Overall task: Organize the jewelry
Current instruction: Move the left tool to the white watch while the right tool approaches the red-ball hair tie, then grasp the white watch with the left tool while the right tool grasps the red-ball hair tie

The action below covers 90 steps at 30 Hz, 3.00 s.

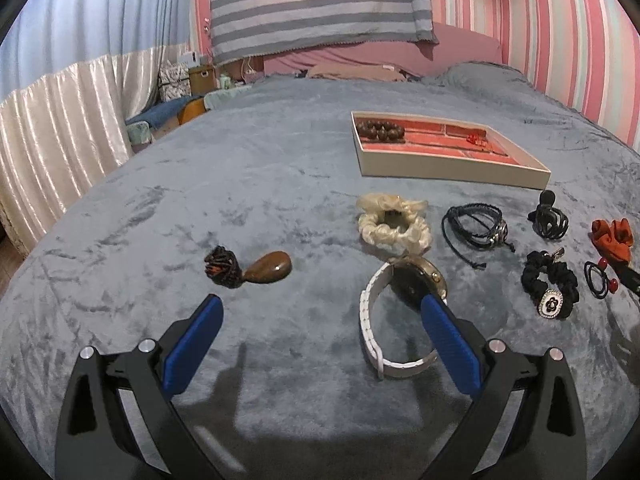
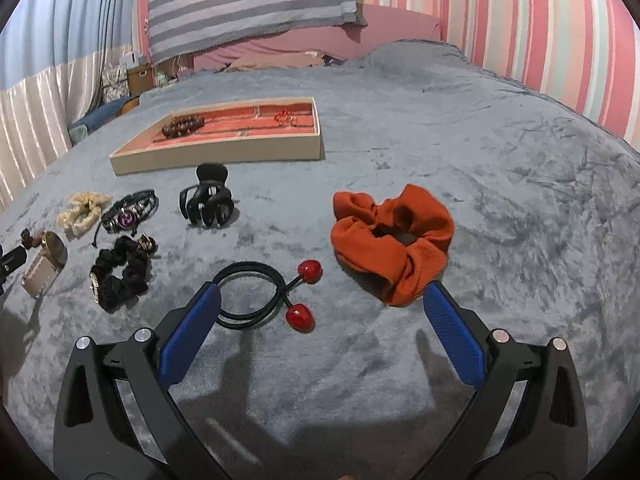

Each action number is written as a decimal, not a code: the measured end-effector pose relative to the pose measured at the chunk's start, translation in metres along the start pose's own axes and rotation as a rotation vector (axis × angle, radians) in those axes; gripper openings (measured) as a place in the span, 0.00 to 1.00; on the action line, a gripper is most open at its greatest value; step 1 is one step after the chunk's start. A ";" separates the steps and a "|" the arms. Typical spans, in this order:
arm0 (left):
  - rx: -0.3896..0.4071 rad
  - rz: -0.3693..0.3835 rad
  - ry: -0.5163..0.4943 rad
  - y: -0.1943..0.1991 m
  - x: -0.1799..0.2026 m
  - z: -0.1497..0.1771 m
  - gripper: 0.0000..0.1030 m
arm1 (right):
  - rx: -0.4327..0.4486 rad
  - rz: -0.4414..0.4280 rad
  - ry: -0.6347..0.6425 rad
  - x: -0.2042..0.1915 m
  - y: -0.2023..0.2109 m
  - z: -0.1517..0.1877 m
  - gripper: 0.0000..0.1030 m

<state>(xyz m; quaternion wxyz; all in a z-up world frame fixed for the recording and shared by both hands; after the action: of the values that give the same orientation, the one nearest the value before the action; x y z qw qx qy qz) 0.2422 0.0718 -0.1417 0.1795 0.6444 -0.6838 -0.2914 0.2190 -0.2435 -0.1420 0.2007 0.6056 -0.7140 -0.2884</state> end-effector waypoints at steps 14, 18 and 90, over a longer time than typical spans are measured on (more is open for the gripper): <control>-0.027 0.012 -0.073 -0.015 0.013 0.000 0.94 | -0.127 -0.008 -0.021 -0.002 -0.033 0.013 0.62; -0.037 0.043 -0.070 -0.019 0.014 0.000 0.94 | -0.139 -0.006 -0.015 -0.004 -0.036 0.014 0.59; 0.016 0.181 -0.011 0.001 0.019 -0.021 0.08 | -0.019 -0.173 -0.060 -0.019 -0.005 -0.015 0.06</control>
<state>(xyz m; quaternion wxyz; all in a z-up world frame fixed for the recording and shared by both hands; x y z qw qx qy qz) 0.2526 0.0492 -0.1273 0.1962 0.5797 -0.7427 -0.2719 0.2363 -0.2277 -0.1327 0.1593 0.6541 -0.6621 -0.3292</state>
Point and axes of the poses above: each gripper's, at about its wrist camera, not at the fingertips, and y roughly against the way its jaws point, x to its right, z to its underside, the point moved 10 cm from there along -y, roughly the way its jaws point, and after that the axes turned 7 degrees about -y, right-handed, at the moved point
